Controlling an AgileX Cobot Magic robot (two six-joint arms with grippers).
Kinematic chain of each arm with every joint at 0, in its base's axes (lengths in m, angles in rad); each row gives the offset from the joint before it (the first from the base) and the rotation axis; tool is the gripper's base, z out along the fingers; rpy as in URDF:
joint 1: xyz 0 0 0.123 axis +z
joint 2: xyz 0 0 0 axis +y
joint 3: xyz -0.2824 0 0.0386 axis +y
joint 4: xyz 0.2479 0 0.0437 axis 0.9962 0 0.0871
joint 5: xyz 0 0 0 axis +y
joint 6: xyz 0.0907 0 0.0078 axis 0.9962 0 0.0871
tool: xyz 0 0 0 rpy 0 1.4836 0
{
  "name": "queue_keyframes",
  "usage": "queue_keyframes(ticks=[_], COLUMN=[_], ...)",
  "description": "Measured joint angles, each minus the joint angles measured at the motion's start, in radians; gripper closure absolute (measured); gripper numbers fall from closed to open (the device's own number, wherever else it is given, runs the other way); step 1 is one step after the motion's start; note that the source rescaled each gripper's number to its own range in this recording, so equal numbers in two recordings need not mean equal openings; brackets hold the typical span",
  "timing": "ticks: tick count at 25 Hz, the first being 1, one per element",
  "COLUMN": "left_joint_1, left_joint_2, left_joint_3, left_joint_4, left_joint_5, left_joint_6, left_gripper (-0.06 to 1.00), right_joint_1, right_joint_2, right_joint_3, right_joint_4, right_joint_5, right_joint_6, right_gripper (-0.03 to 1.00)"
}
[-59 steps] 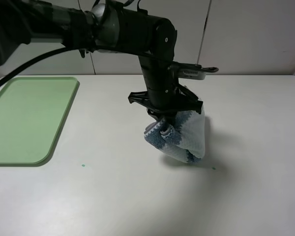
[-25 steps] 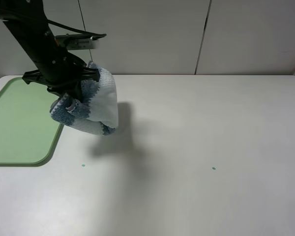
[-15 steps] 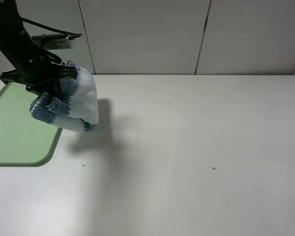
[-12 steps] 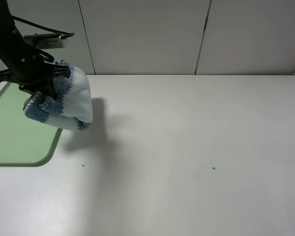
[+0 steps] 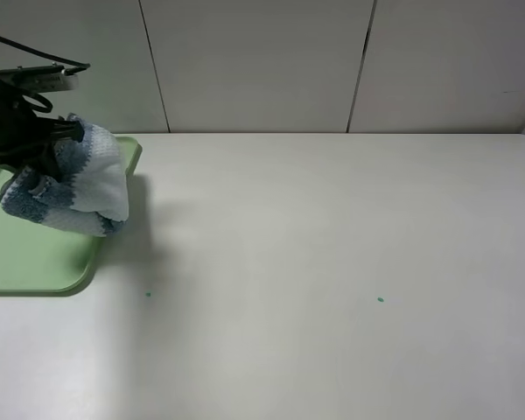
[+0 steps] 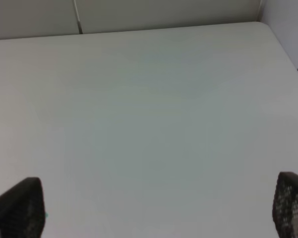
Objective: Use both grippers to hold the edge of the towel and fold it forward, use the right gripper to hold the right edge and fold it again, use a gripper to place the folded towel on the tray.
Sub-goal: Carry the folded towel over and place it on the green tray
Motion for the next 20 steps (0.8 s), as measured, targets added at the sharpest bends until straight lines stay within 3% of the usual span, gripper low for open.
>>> queue_keyframes(ticks=[13, 20], left_joint_1=[0.132, 0.138], left_joint_2=[0.0, 0.0], left_joint_3=[0.228, 0.248], left_joint_4=[0.006, 0.107], left_joint_5=[-0.203, -0.252], left_joint_6=[0.026, 0.03], left_gripper=[0.78, 0.77], right_joint_1=[0.0, 0.0], right_joint_2=[0.0, 0.0], right_joint_3=[0.0, 0.0], right_joint_4=[0.0, 0.0], right_joint_5=[0.0, 0.0], right_joint_6=[0.0, 0.0], right_gripper=[-0.03, -0.03])
